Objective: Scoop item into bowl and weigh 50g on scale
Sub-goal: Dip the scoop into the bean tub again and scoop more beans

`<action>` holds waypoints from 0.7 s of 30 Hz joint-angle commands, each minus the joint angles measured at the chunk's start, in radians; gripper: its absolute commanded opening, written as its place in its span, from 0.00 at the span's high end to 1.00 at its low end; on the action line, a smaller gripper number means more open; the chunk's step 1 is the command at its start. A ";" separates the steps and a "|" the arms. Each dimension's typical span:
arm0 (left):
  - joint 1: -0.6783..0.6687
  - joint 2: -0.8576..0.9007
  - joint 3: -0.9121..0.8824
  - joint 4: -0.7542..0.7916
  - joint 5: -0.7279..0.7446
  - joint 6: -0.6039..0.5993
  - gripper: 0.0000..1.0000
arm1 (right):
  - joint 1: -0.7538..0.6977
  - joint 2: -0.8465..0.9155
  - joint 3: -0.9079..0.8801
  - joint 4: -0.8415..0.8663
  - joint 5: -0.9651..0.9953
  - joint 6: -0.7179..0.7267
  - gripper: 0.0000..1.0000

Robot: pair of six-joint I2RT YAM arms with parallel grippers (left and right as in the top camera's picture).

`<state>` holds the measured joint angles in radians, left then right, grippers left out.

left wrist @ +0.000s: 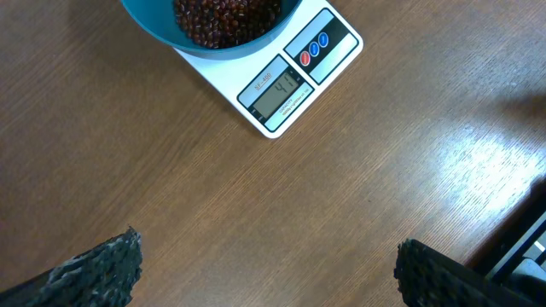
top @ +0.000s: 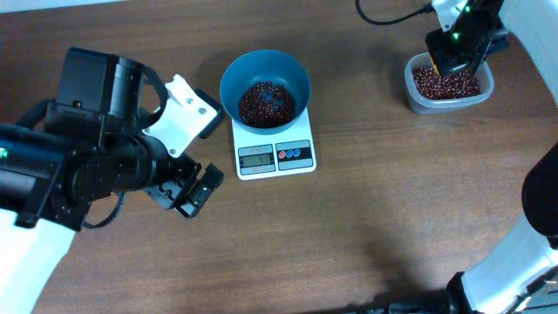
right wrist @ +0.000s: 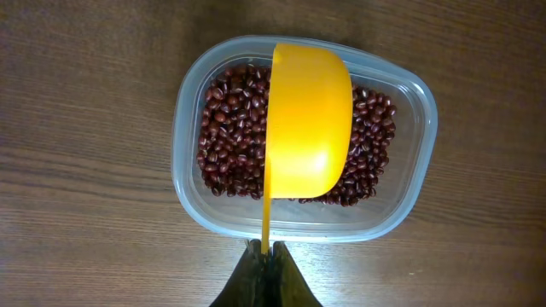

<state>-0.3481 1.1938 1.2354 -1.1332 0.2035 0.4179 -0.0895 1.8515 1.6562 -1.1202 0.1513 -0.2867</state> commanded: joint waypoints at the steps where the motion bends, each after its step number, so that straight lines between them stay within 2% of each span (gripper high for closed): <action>1: 0.004 -0.005 0.014 0.001 0.014 -0.013 0.01 | -0.005 0.003 0.014 0.001 -0.045 0.015 0.96; 14: 0.004 -0.005 0.015 0.001 0.014 -0.013 0.01 | -0.003 0.003 -0.076 -0.013 -0.072 0.015 0.96; 21: 0.004 -0.005 0.014 0.001 0.014 -0.013 0.01 | -0.003 0.003 -0.087 -0.001 0.032 0.015 0.96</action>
<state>-0.3481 1.1938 1.2354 -1.1332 0.2035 0.4179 -0.0895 1.8526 1.5852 -1.1313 0.1238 -0.2836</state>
